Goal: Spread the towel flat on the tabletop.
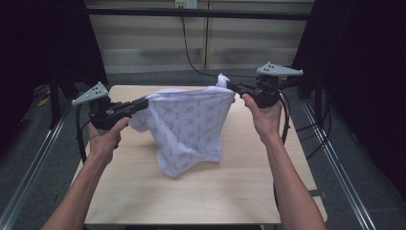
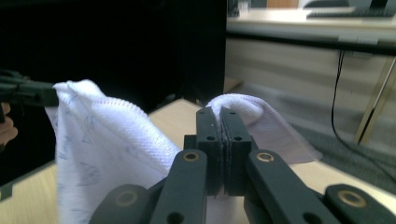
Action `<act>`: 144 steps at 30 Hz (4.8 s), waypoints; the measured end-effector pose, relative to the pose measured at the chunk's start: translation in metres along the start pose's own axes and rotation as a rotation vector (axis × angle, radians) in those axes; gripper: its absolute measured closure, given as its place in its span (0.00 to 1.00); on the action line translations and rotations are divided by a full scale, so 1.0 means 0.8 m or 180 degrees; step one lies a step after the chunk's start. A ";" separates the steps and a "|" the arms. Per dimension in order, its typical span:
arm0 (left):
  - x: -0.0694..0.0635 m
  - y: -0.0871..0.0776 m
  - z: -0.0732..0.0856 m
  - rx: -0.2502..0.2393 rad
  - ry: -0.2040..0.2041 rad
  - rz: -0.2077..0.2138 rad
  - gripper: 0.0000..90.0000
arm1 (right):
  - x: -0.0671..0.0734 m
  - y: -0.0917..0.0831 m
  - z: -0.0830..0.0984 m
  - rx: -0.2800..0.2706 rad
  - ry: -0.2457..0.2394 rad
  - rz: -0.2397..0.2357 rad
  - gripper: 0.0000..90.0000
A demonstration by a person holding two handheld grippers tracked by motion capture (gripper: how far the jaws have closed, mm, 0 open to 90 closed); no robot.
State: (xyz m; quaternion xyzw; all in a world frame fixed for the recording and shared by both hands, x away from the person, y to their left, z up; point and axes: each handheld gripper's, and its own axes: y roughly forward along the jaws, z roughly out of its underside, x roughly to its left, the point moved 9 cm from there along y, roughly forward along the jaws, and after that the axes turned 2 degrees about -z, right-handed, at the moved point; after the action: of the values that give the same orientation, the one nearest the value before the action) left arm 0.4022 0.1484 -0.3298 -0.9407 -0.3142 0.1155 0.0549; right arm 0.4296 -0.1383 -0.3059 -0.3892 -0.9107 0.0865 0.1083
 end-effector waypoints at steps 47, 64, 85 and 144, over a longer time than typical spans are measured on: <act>-0.015 0.010 0.227 0.1068 -0.0259 0.0208 0.64 | 0.027 -0.030 0.276 0.0818 0.0491 -0.0076 0.54; -0.042 0.013 0.286 0.1718 0.0065 0.0292 0.89 | -0.009 -0.037 0.309 0.1170 0.0370 0.0316 1.00; -0.092 -0.010 0.265 0.1479 -0.0086 0.0621 0.75 | -0.023 -0.135 0.311 0.0867 0.0463 0.0591 0.75; -0.037 -0.013 0.256 0.1435 -0.0211 0.0306 0.79 | -0.004 -0.086 0.314 0.1074 0.0455 0.0321 0.66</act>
State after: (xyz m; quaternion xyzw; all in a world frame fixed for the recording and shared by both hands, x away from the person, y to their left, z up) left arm 0.3216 0.1446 -0.5205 -0.9142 -0.2369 0.2161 0.2478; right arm 0.3182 -0.2060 -0.5311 -0.4158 -0.8526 0.2154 0.2320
